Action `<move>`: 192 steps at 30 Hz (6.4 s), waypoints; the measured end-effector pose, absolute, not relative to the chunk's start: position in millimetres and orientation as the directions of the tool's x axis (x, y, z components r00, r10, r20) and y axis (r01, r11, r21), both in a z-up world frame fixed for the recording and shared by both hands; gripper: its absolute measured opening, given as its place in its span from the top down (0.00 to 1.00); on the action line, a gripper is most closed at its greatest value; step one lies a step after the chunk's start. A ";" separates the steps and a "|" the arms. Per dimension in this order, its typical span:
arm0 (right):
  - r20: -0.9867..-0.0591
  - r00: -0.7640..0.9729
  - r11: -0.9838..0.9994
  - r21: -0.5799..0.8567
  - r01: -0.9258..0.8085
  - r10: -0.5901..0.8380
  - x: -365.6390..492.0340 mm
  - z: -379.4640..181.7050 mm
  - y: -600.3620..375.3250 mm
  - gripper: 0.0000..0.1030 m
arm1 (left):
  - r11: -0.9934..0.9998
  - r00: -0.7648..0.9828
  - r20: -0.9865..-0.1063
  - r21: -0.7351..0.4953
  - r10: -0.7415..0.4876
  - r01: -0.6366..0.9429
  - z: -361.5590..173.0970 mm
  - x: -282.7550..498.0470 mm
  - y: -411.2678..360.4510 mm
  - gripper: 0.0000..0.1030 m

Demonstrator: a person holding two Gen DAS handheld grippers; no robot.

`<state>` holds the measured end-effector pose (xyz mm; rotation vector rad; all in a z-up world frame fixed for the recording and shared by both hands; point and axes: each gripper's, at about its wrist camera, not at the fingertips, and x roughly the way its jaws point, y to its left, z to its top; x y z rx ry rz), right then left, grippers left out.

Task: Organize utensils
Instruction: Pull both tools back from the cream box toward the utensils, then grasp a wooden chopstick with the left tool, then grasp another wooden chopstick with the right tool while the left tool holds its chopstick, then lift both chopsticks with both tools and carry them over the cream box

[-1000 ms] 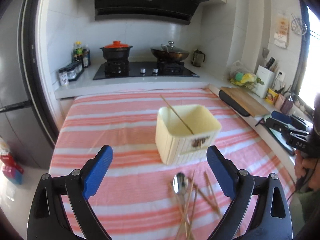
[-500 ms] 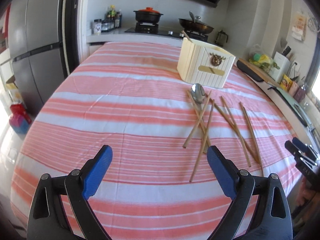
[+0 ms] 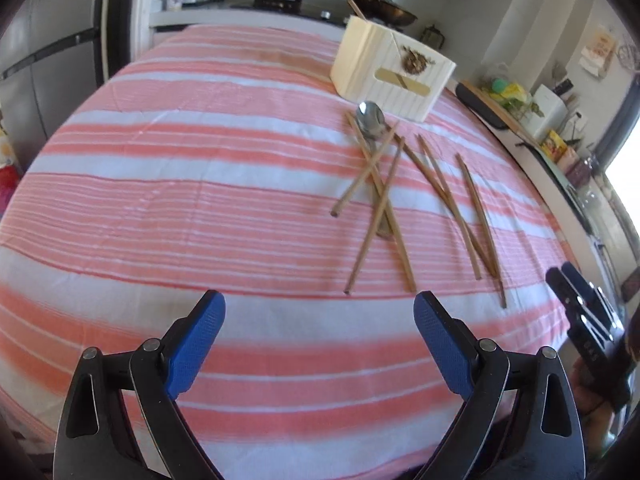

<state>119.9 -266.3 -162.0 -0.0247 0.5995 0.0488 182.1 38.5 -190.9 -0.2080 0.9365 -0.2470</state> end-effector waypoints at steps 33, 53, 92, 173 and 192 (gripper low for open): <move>-0.634 0.772 0.997 -0.028 -0.076 0.042 127.8 -187.3 -258.1 0.41 | 0.991 0.672 -0.733 -0.132 -0.103 0.008 -207.2 190.8 39.5 0.05; -0.663 0.747 0.996 -0.019 -0.082 0.049 131.1 -198.2 -256.6 0.39 | 1.000 0.642 -0.766 -0.010 -0.024 0.025 -211.8 194.8 22.1 0.01; -0.667 0.743 0.997 -0.003 -0.075 0.053 130.9 -198.5 -258.5 0.39 | 0.866 0.385 -0.805 -0.288 -0.451 0.409 -191.6 294.1 3.1 0.96; -0.926 0.348 0.965 0.057 -0.257 0.148 328.9 -191.6 -281.8 0.58 | 0.978 0.393 -0.909 -0.067 -0.141 0.196 -199.8 381.6 51.5 0.38; -0.764 0.597 0.967 0.147 -0.208 0.245 324.9 -85.4 -298.6 0.94 | 0.972 0.641 -0.735 -0.111 -0.220 0.207 -90.7 320.5 57.8 0.96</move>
